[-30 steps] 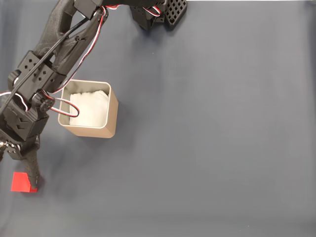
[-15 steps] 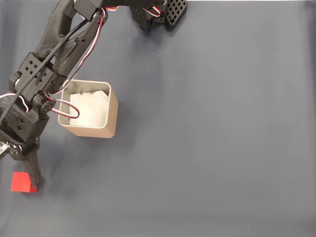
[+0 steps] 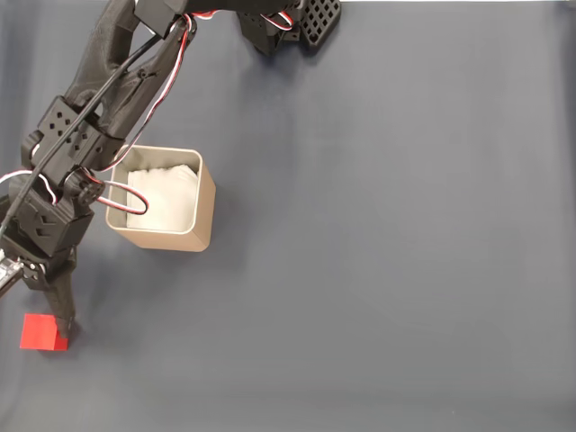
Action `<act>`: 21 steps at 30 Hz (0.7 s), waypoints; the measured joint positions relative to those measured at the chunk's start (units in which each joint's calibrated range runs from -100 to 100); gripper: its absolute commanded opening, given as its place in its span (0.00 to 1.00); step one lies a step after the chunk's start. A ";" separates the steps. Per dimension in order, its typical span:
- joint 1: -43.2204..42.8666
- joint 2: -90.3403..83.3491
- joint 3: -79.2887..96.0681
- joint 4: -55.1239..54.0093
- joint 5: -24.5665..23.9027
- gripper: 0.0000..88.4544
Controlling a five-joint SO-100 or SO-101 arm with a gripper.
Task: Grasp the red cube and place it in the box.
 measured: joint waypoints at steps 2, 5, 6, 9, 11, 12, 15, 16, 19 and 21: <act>0.00 0.00 0.00 0.00 0.00 0.37; 0.00 0.00 0.00 0.00 0.00 0.34; 0.00 0.00 0.00 0.00 0.00 0.34; 0.00 0.00 0.00 0.00 0.00 0.33; 0.08 0.00 0.73 0.00 -0.05 0.33; 0.08 0.00 1.00 0.00 -0.05 0.33; 0.38 0.00 1.18 0.00 -0.20 0.34; 0.38 0.00 1.18 0.00 -0.20 0.34; 0.45 0.00 2.09 -0.24 -0.63 0.35; 0.45 0.00 2.19 -0.32 -0.59 0.39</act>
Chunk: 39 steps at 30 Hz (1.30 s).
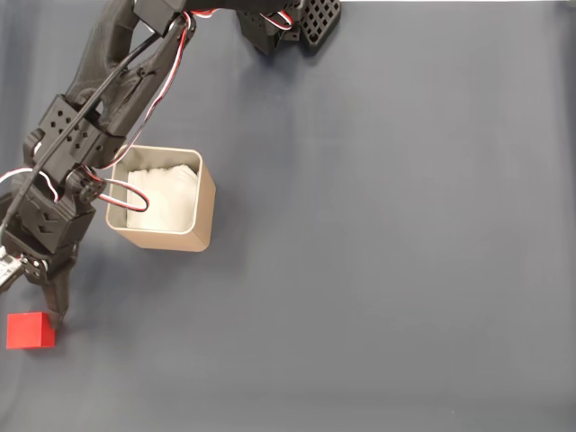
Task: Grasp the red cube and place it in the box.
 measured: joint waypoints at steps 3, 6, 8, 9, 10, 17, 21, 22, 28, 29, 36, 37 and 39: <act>0.00 0.00 1.82 -2.52 -0.05 0.40; 0.00 0.00 2.00 -3.90 -0.59 0.40; 0.00 0.00 2.00 -4.55 -0.88 0.40; 0.00 0.00 2.00 -4.87 -0.98 0.41; 0.00 0.00 2.00 -5.04 -0.98 0.41; -1.05 0.00 2.00 -6.74 -2.44 0.41; -1.28 0.00 2.00 -7.31 -3.17 0.41; -1.28 0.00 2.00 -7.47 -3.27 0.41; -2.03 0.00 2.09 -7.72 -4.25 0.41; -2.18 0.00 2.09 -7.72 -4.25 0.41; -3.01 0.00 2.09 -7.72 -5.13 0.41; -3.01 0.00 2.09 -7.72 -5.37 0.41; -3.01 0.00 2.09 -7.72 -5.47 0.41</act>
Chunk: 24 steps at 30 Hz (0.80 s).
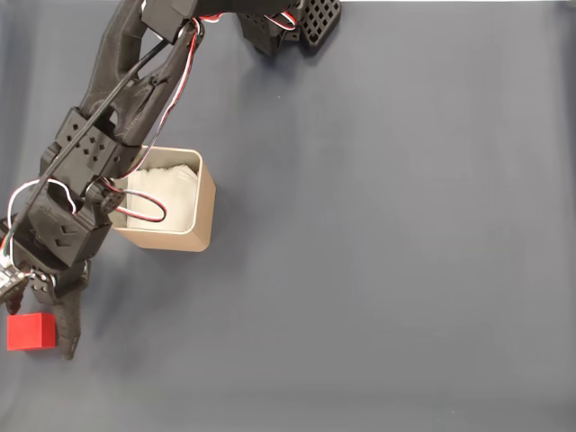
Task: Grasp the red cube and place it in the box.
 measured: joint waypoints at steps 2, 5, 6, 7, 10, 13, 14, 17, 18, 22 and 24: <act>0.00 0.00 0.00 -0.16 0.05 0.41; -0.15 0.00 0.00 -0.32 -0.05 0.41; -0.30 0.00 0.00 -0.32 -0.05 0.41; -0.45 0.00 0.00 -0.32 0.00 0.41; -0.98 0.00 0.00 -0.32 -0.24 0.41; -1.35 0.00 0.00 -0.32 -0.54 0.41; -1.50 0.00 0.00 -0.32 -0.73 0.41; -1.65 0.00 0.00 -0.32 -0.83 0.42; -1.73 0.00 0.00 -0.32 -0.78 0.42; -1.95 -0.18 1.18 -0.32 -1.27 0.43; -2.03 -0.18 1.18 -0.32 -0.98 0.43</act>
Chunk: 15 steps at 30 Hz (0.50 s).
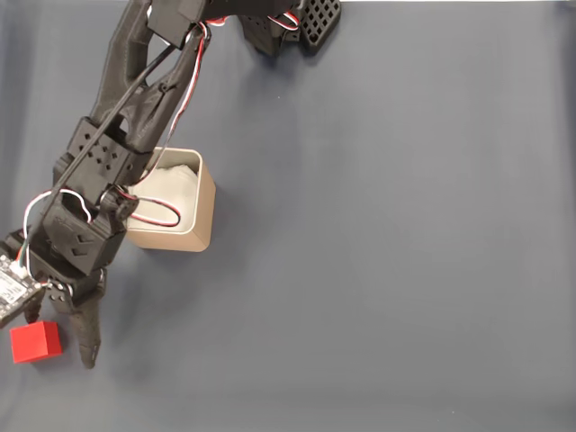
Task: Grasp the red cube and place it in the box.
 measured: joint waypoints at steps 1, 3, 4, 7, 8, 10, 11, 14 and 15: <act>-0.08 0.00 0.00 0.00 -0.15 0.43; -0.08 0.00 0.00 0.00 -0.29 0.43; -0.15 0.00 0.27 0.00 -0.29 0.44; -0.53 0.00 0.91 0.00 -0.34 0.44; -0.60 0.00 1.00 0.00 -0.24 0.44; -0.68 0.00 1.00 0.00 -0.54 0.44; -0.68 0.00 1.00 0.00 -0.98 0.44; -0.60 0.00 1.00 0.00 -0.98 0.43; -0.60 0.00 1.00 -0.08 -1.03 0.43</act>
